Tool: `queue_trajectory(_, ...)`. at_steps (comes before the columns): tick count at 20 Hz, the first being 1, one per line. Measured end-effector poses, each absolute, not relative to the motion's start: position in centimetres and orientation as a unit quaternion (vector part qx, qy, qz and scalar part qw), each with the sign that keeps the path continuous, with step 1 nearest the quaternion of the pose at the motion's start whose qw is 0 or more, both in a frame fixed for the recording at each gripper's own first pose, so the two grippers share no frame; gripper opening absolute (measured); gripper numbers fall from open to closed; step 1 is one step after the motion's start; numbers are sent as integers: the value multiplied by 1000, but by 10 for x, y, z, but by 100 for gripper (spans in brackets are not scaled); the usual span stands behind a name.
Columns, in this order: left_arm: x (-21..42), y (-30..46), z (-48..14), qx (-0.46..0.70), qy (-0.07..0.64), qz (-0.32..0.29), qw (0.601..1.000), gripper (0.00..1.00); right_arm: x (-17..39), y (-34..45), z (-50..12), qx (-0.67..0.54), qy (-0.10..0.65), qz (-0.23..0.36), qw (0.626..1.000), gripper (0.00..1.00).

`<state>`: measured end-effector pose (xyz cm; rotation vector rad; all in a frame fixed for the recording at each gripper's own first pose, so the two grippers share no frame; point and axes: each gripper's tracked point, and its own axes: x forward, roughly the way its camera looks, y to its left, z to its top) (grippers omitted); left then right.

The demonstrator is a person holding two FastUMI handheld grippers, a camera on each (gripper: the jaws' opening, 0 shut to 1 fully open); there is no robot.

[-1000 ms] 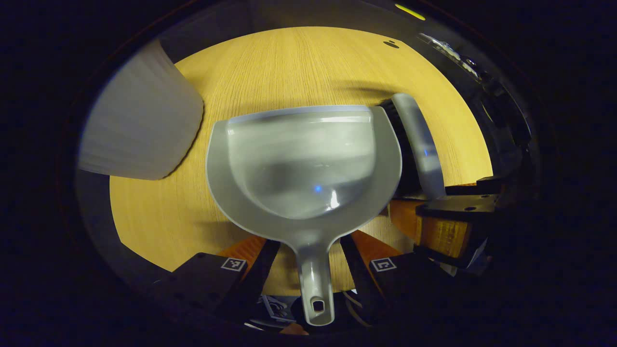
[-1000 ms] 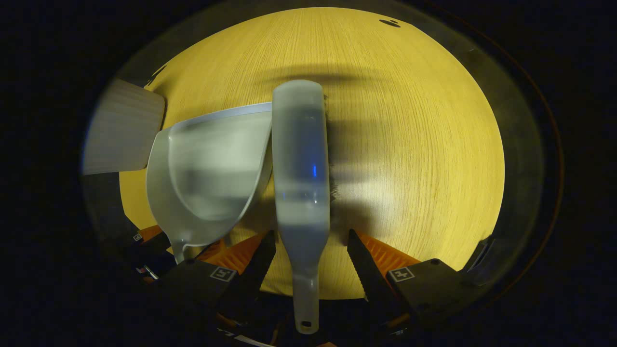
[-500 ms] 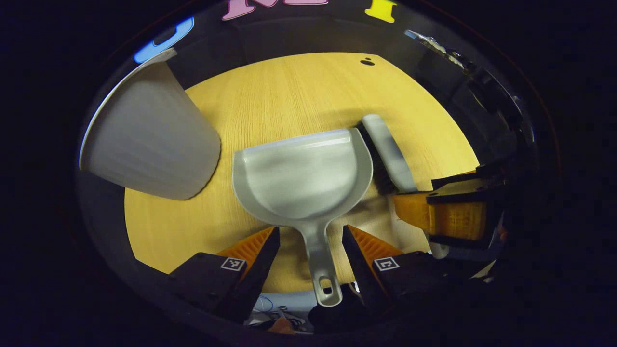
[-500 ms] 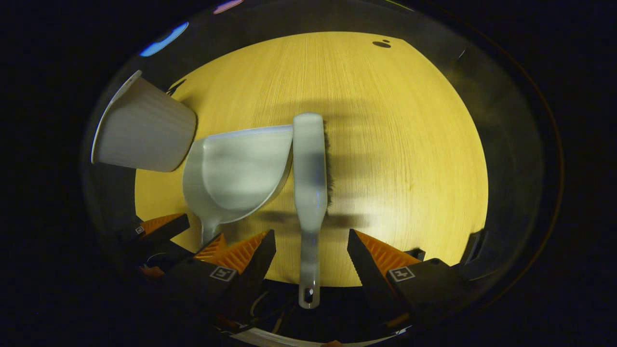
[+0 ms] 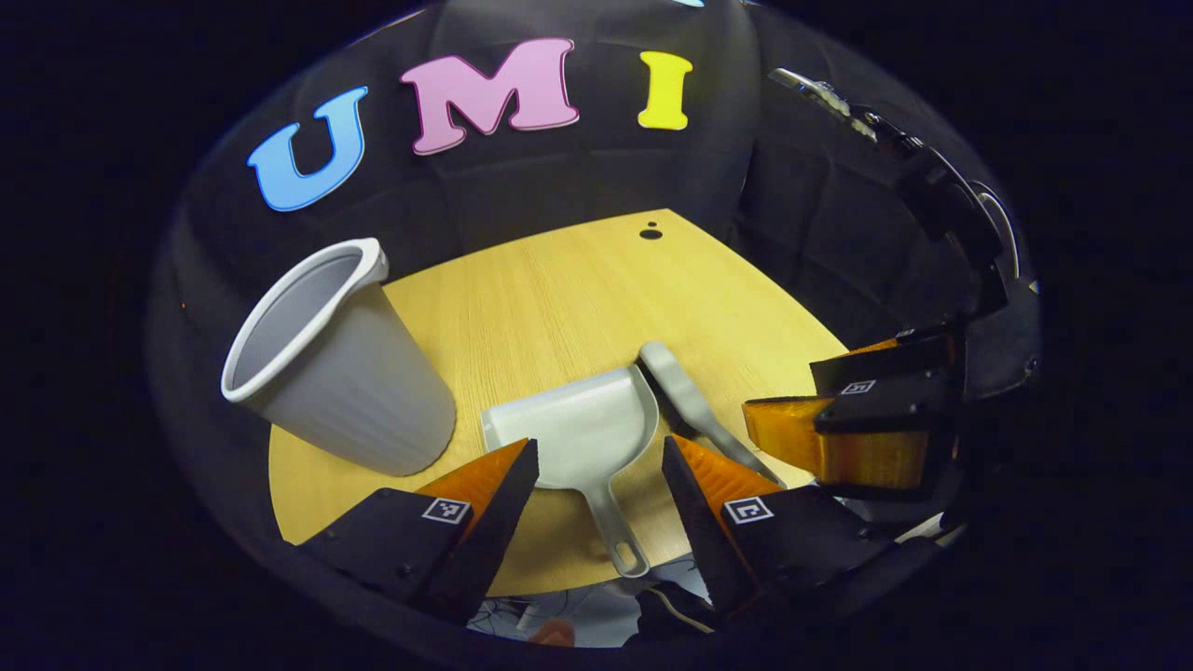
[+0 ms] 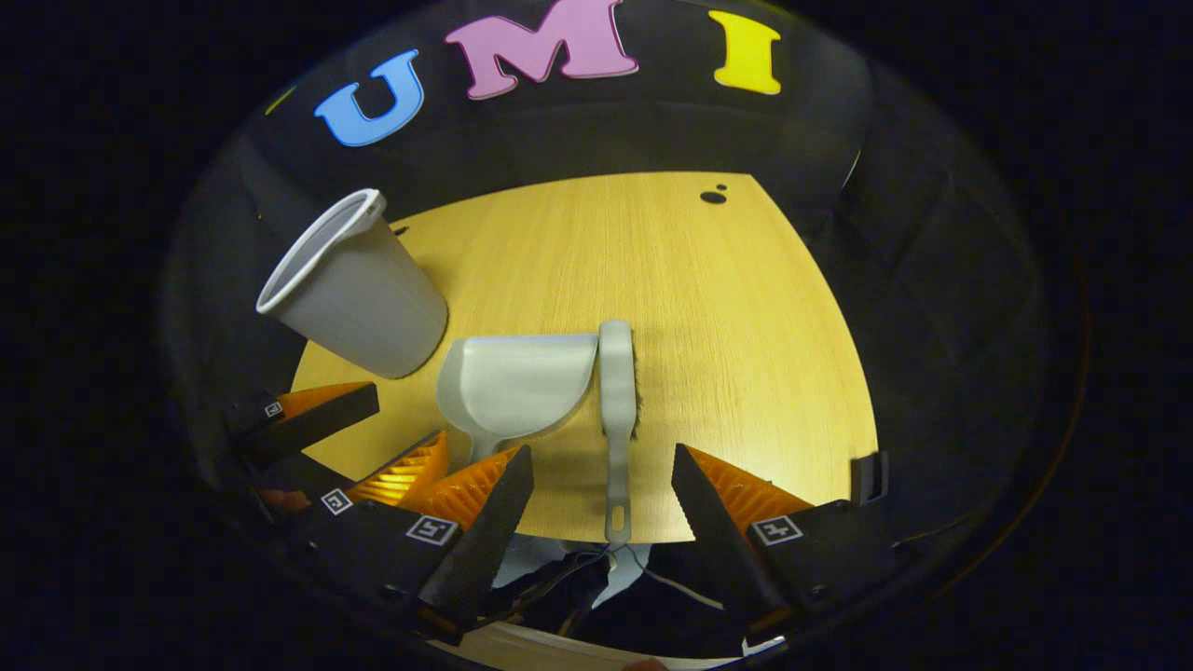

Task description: Pick up the small broom and dustpan from the desktop, sweep the trash into the dustpan with the broom, and then empty the trash into the garbage bin.

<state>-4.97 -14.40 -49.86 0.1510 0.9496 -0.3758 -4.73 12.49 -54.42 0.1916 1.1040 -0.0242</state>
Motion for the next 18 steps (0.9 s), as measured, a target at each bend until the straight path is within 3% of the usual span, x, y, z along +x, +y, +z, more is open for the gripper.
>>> queue_trajectory(2,-47,-145,-483,71,417,-179,889,81,-41,128,-514,83,485,-4,870,98)
queue_trajectory(7,-49,-146,-474,34,315,-116,941,81,-27,114,-457,46,374,33,926,97)
queue_trajectory(10,-56,-138,-481,27,292,-49,955,81,-24,95,-421,29,315,55,947,97)
queue_trajectory(14,-61,-136,-477,14,204,-5,979,81,-27,73,-343,18,215,64,974,96)
queue_trajectory(18,-67,-137,-457,0,124,33,992,80,-26,66,-313,46,134,84,986,96)
